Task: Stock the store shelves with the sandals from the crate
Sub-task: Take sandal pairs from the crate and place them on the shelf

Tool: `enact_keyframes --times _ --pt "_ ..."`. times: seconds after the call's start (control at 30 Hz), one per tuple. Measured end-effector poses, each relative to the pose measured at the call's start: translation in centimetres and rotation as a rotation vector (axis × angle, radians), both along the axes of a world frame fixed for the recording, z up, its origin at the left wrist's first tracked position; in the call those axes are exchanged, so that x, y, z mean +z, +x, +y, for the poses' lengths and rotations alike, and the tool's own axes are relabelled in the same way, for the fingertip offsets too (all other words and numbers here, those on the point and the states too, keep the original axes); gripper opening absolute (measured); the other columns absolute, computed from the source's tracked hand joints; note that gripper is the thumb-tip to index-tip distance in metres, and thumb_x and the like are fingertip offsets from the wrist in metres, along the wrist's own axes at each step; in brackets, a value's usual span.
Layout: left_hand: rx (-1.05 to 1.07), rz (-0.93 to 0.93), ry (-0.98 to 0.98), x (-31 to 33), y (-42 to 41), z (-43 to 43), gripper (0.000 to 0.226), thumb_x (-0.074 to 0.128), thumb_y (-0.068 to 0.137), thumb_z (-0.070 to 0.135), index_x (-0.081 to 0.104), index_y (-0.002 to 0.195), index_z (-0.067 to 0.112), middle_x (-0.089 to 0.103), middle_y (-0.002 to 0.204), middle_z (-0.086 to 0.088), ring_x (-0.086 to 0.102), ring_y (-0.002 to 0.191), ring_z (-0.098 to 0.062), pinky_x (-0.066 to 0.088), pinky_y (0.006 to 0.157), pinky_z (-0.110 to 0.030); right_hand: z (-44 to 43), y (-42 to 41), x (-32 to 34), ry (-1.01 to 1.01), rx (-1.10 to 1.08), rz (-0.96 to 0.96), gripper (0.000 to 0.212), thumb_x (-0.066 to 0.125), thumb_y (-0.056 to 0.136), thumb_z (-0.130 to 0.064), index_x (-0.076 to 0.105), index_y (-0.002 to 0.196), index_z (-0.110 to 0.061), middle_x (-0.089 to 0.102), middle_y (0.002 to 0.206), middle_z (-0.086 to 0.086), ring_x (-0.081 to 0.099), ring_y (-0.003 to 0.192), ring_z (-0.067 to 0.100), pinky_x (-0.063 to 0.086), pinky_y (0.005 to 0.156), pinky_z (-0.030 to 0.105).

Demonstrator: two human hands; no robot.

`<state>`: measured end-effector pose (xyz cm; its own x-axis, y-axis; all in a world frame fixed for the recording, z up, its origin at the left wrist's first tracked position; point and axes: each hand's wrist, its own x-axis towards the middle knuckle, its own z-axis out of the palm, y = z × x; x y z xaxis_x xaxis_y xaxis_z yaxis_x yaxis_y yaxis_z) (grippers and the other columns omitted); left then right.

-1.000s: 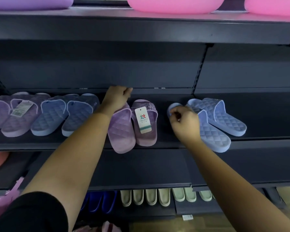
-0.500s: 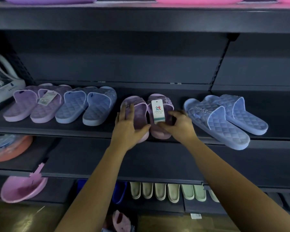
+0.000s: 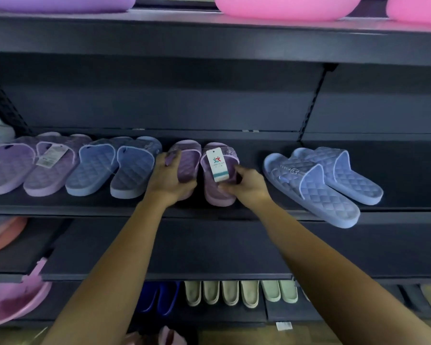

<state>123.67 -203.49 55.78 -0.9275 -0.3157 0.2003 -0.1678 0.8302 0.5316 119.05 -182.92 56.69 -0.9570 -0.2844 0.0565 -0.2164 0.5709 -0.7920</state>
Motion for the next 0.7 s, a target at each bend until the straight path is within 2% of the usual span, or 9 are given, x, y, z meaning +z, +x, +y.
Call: enact_keyframes --times 0.17,0.27,0.37,0.43,0.5,0.6,0.67,0.7 --pt "0.012 -0.034 -0.005 -0.1 -0.3 -1.2 0.092 0.065 0.081 0.041 0.011 0.152 0.014 0.007 0.158 -0.012 0.015 0.145 -0.029 0.023 0.116 -0.036 -2.0 -0.3 0.6 0.028 -0.018 0.007 0.038 0.079 0.069 -0.028 0.065 0.101 -0.011 0.07 0.093 0.005 0.063 0.087 0.021 0.05 0.073 0.03" --pt "0.005 -0.019 -0.009 -0.2 -0.5 -1.1 0.09 0.064 0.083 0.037 0.011 0.151 0.011 0.004 0.158 -0.015 0.009 0.146 -0.029 0.02 0.117 -0.037 -2.4 -0.2 0.5 -0.023 -0.038 0.007 0.046 0.078 0.071 -0.024 0.063 0.113 -0.011 0.067 0.099 0.005 0.059 0.089 0.019 0.044 0.073 0.026" --pt "0.001 -0.012 -0.038 -0.5 -0.5 -0.8 0.085 0.059 0.087 0.038 0.011 0.151 0.011 0.0 0.159 -0.015 0.003 0.147 -0.03 0.016 0.119 -0.039 -2.5 0.0 0.5 -0.069 -0.054 -0.003 0.055 0.077 0.073 -0.021 0.057 0.122 -0.004 0.064 0.115 0.01 0.059 0.105 0.025 0.046 0.085 0.03" --pt "-0.001 -0.022 -0.081 -0.6 -0.4 -0.4 0.076 0.049 0.093 0.04 0.009 0.152 0.012 -0.003 0.159 -0.014 -0.004 0.147 -0.028 0.009 0.12 -0.04 -2.2 0.0 0.5 -0.073 -0.02 -0.015 0.056 0.077 0.075 -0.021 0.057 0.127 -0.008 0.063 0.12 0.008 0.057 0.112 0.023 0.045 0.087 0.026" --pt "0.0 0.017 -0.074 -0.2 -0.5 0.6 0.069 0.043 0.096 0.042 0.014 0.151 0.011 0.002 0.159 -0.014 -0.002 0.147 -0.028 0.009 0.12 -0.041 -1.7 -0.2 0.7 -0.069 0.012 0.0 0.048 0.075 0.078 -0.024 0.062 0.124 -0.018 0.067 0.115 0.002 0.06 0.108 0.017 0.044 0.083 0.019" --pt "-0.018 0.153 -0.08 0.8 -1.0 3.0 0.059 0.043 0.096 0.04 0.031 0.146 0.012 0.015 0.157 -0.013 0.011 0.145 -0.03 0.022 0.115 -0.045 -0.3 -0.7 1.7 -0.155 -0.026 0.025 0.033 0.069 0.085 -0.019 0.065 0.117 -0.019 0.069 0.107 0.0 0.064 0.099 0.014 0.049 0.087 0.018" --pt "-0.085 0.228 -0.05 1.6 -1.5 5.3 0.053 0.044 0.095 0.035 0.039 0.142 0.01 0.021 0.155 -0.013 0.018 0.144 -0.029 0.026 0.114 -0.043 1.3 -0.9 2.8 -0.221 -0.071 0.061 0.028 0.065 0.087 -0.012 0.065 0.115 -0.013 0.068 0.104 -0.002 0.062 0.092 0.007 0.043 0.077 0.001" --pt "-0.128 0.252 -0.03 1.9 -1.8 6.5 0.051 0.046 0.096 0.032 0.04 0.141 0.009 0.023 0.154 -0.014 0.02 0.143 -0.029 0.026 0.114 -0.043 2.4 -1.0 3.4 -0.242 -0.092 0.099 0.027 0.063 0.088 -0.009 0.066 0.114 -0.01 0.068 0.102 -0.002 0.061 0.088 0.005 0.04 0.073 -0.003"
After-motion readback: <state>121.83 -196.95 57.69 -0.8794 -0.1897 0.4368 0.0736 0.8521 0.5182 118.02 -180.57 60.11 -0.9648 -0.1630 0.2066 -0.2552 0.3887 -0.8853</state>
